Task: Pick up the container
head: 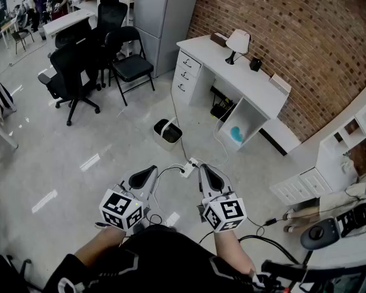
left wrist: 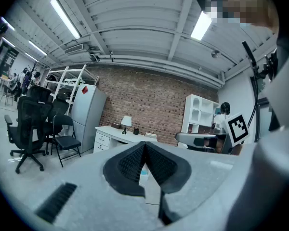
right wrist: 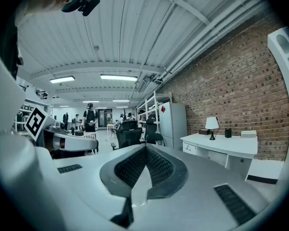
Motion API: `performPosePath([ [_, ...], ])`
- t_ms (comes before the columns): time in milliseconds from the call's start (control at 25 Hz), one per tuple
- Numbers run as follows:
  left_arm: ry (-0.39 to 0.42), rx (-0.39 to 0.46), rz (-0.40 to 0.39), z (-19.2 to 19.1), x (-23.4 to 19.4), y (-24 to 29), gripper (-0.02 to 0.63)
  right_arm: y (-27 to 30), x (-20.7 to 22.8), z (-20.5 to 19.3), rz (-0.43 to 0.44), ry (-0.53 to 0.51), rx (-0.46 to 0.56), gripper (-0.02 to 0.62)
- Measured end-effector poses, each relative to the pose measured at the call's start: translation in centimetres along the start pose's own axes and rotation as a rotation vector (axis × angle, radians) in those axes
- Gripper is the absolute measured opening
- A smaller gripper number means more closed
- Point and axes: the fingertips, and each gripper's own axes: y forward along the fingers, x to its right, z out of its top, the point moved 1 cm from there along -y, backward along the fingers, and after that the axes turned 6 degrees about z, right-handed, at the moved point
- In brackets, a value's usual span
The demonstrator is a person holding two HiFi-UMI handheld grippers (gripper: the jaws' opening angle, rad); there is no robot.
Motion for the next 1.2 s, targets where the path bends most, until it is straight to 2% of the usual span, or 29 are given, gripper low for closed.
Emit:
performPosePath([
  [600, 0.004, 0.001, 0.003, 0.8, -0.8, -0.4, 0.009, 0.5, -0.4, 1.1, 0.005, 0.010, 0.027, 0.008],
  [1200, -0.034, -0.026, -0.007, -0.2, -7.7, -1.7, 0.009, 5.0, -3.1, 0.7, -0.032, -0.011, -0.023, 0.008],
])
